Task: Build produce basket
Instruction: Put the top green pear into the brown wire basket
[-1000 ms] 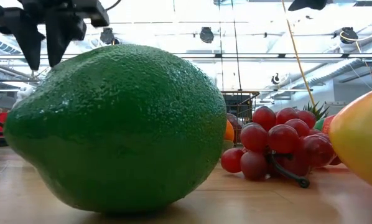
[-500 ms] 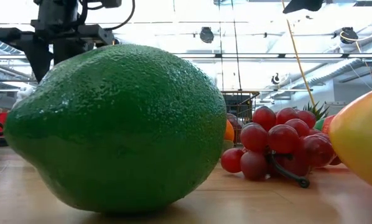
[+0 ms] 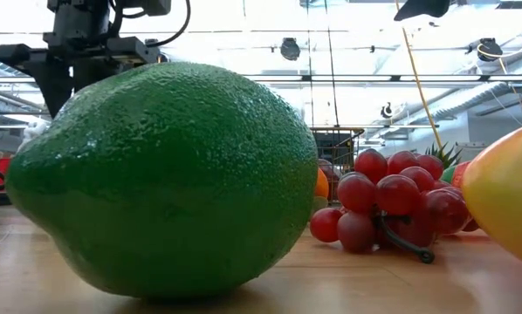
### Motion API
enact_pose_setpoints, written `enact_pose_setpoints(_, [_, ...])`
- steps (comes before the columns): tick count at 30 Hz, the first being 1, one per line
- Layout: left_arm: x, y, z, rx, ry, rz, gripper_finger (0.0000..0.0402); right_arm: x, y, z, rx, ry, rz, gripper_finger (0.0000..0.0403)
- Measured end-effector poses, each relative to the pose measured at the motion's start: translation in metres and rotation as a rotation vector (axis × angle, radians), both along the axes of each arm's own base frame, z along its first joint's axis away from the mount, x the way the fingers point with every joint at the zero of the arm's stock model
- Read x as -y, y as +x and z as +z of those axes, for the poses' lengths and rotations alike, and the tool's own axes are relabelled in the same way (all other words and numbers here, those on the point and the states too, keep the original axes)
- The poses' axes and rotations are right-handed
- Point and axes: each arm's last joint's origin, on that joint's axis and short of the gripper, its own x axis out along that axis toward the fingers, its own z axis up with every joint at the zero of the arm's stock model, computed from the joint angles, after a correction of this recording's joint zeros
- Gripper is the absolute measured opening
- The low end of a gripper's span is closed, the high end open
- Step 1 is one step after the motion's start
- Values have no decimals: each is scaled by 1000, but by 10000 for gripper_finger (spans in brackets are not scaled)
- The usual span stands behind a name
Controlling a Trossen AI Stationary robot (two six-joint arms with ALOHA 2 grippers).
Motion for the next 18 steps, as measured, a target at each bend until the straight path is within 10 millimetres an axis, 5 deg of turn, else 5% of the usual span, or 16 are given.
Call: enact_pose_setpoints(18, [0,2,-4,-22,9,-11,127,0,4,2,37,-4,1,395])
